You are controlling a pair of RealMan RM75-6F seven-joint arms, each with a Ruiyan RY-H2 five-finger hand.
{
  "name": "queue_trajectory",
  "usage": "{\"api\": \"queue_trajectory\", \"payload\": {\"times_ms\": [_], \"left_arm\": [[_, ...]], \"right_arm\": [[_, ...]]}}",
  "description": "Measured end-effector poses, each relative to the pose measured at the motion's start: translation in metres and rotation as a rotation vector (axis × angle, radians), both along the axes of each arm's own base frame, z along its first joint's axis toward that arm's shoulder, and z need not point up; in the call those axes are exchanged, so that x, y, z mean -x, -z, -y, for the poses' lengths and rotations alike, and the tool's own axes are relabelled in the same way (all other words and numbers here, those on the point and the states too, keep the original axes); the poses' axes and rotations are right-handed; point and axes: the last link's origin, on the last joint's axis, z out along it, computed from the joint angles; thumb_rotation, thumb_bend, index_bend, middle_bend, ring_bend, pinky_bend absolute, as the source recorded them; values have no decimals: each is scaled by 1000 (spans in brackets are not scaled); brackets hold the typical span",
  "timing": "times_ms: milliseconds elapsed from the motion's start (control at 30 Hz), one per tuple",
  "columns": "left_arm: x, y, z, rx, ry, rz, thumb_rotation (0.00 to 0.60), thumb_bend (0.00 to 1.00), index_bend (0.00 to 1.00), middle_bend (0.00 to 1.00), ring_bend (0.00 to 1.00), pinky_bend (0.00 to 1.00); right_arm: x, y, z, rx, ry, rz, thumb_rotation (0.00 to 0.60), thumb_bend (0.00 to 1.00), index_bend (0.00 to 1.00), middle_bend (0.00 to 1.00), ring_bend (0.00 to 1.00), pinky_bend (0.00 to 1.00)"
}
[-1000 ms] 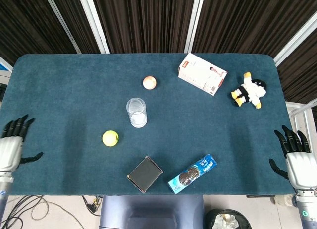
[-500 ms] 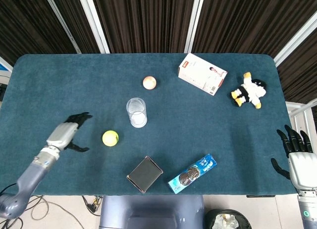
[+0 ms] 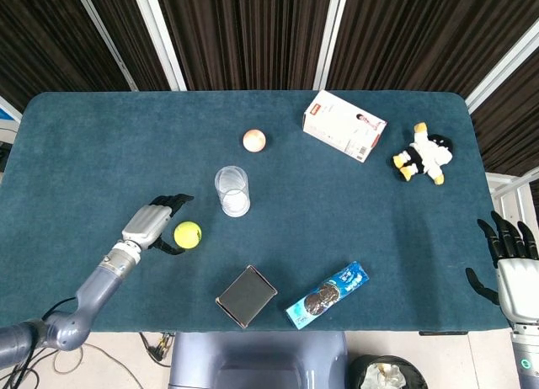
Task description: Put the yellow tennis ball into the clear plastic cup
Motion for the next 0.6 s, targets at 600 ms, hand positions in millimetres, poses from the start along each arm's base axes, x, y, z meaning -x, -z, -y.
{"api": "queue_trajectory", "payload": {"times_ms": [600], "left_arm": [[-5,28,-1,17,12,-102,600,183,241,234,176,201]], "right_arm": [[1,-1,0,8,5,4,600,352,132,35,102,10]]}}
